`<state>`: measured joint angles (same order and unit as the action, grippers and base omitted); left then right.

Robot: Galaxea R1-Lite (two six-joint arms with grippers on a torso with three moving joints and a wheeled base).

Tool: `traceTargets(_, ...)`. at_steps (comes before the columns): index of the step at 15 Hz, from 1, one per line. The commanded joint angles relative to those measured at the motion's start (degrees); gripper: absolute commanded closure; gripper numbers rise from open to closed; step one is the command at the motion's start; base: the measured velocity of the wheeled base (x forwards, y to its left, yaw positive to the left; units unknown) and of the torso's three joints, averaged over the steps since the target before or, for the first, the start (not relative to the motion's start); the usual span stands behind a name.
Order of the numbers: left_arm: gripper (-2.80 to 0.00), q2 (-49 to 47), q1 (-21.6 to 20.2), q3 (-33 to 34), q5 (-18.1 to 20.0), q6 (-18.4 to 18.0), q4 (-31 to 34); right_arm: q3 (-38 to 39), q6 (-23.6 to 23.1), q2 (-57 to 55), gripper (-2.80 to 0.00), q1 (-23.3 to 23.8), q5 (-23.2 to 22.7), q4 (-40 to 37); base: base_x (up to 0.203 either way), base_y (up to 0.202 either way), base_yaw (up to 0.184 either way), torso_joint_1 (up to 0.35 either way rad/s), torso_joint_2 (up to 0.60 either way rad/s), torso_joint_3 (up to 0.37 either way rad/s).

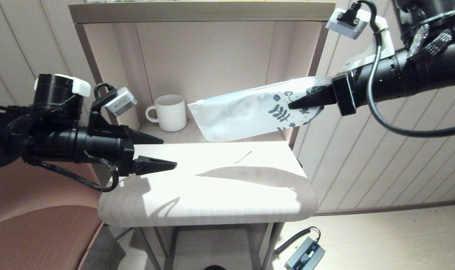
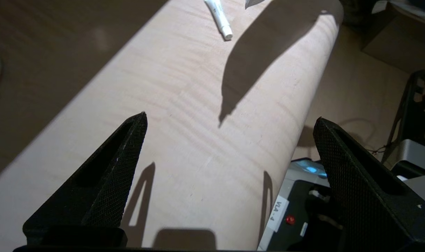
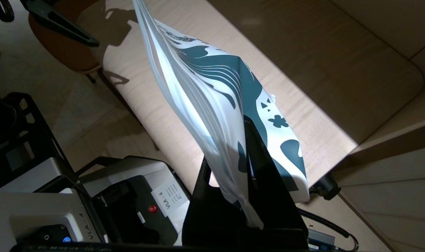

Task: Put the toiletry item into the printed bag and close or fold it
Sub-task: Pick up the toothpaste

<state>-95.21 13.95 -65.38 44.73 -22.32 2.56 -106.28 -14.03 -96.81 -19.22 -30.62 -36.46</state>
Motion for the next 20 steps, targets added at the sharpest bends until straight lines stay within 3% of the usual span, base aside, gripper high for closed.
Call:
traceTargets(1, -2.8, -5.12, 4.51, -3.69, -0.28, 1.76, -0.07, 0.44, -0.12, 1.93, 0.0, 2.31, -0.92, -0.19, 0.0, 0.0, 0.0, 0.0, 0.0, 0.0)
traceTargets(5, -2.8, -12.8, 11.7, -11.0, -6.02, 5.32, -0.93, 0.27, 0.66, 3.46, 0.0, 6.67, -4.67, -0.1, 0.0, 0.0, 0.0, 0.0, 0.0, 0.0)
traceTargets(10, -2.8, -22.13, 17.22, -21.74, -11.56, 11.97, -1.41, 1.28, 0.76, 5.59, 0.0, 11.73, -9.08, -0.19, 0.0, 0.0, 0.0, 0.0, 0.0, 0.0)
traceTargets(12, -2.8, -25.43, 18.91, -24.55, -14.14, 12.79, -1.38, 1.96, 0.76, 6.53, 0.0, 12.72, -10.12, -0.19, 0.0, 0.0, 0.0, 0.0, 0.0, 0.0)
traceTargets(14, -2.8, -28.5, 19.86, -27.27, -17.07, 12.96, -1.4, 3.03, 0.67, 7.11, 0.0, 13.06, -10.53, -0.04, 0.0, 0.0, 0.0, 0.0, 0.0, 0.0)
traceTargets(20, -2.8, -33.04, 19.97, -30.58, -18.01, 13.74, -1.33, 4.68, 0.62, 7.52, 0.0, 13.94, -11.71, 0.16, 0.0, 0.0, 0.0, 0.0, 0.0, 0.0)
